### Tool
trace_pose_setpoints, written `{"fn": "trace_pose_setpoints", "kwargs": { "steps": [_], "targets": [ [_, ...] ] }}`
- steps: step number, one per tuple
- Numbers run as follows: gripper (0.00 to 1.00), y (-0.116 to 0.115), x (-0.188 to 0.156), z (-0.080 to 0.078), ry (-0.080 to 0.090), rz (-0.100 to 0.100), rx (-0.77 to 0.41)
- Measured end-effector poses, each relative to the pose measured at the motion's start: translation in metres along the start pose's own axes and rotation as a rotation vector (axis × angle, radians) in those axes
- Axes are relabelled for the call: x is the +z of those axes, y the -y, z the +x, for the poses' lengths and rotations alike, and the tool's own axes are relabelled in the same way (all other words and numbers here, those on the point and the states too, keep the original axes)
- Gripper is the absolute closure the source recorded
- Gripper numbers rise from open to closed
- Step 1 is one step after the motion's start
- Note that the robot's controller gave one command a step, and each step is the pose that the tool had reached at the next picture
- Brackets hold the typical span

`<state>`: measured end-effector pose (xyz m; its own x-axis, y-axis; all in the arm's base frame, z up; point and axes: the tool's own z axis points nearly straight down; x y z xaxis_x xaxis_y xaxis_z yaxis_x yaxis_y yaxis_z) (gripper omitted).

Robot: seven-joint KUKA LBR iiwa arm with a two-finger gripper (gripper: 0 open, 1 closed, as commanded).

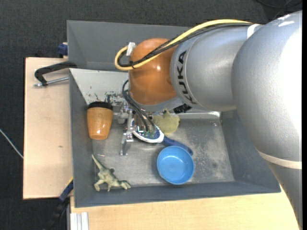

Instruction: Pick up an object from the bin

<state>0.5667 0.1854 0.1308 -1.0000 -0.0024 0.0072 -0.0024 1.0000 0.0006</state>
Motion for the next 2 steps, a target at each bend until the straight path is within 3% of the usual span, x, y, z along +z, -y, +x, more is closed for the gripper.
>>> {"fn": "trace_pose_setpoints", "kwargs": {
  "steps": [1, 2],
  "targets": [
    [0.00, 0.037, 0.059, -0.012, 0.012, -0.005, 0.114],
    [0.00, 0.092, 0.057, 0.022, 0.016, -0.003, 0.070]
  ]
}}
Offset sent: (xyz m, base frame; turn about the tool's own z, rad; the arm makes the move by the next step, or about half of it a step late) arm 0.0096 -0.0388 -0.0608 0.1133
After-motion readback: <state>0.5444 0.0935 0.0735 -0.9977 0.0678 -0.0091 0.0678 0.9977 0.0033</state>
